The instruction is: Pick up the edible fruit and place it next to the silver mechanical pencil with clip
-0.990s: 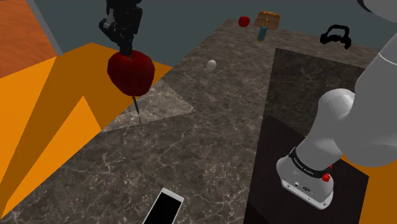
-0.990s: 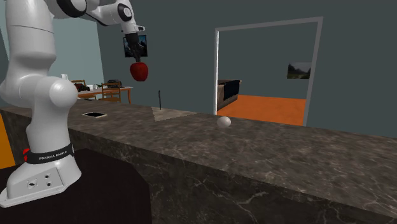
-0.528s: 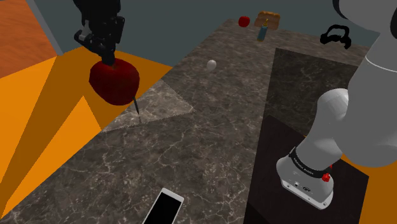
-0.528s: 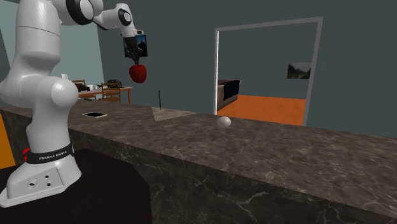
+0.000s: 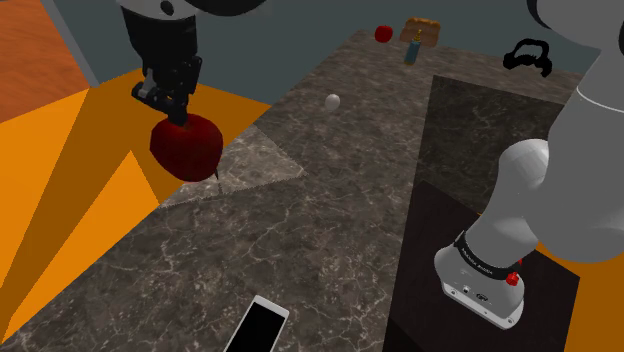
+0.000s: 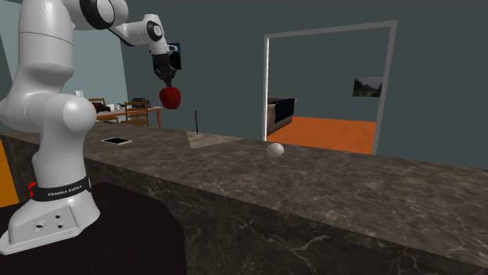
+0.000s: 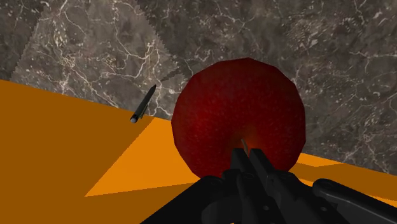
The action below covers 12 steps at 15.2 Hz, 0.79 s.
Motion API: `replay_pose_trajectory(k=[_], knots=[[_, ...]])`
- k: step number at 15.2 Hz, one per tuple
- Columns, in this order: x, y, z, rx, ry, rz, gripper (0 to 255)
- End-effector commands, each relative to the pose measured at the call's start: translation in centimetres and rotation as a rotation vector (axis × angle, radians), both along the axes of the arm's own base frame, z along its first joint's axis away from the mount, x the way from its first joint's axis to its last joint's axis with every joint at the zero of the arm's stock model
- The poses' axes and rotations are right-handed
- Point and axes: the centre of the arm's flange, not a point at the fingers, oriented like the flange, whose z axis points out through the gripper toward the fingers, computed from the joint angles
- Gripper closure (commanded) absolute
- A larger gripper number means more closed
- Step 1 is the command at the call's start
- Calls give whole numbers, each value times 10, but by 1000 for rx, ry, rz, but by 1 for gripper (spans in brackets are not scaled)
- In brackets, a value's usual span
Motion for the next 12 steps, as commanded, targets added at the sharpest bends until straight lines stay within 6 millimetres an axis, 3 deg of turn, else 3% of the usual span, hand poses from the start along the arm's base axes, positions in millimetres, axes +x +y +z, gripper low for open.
replay_pose_trajectory(k=[1,12], knots=[[0,0,-10,0,0,0,255],[0,0,-69,0,0,0,255]])
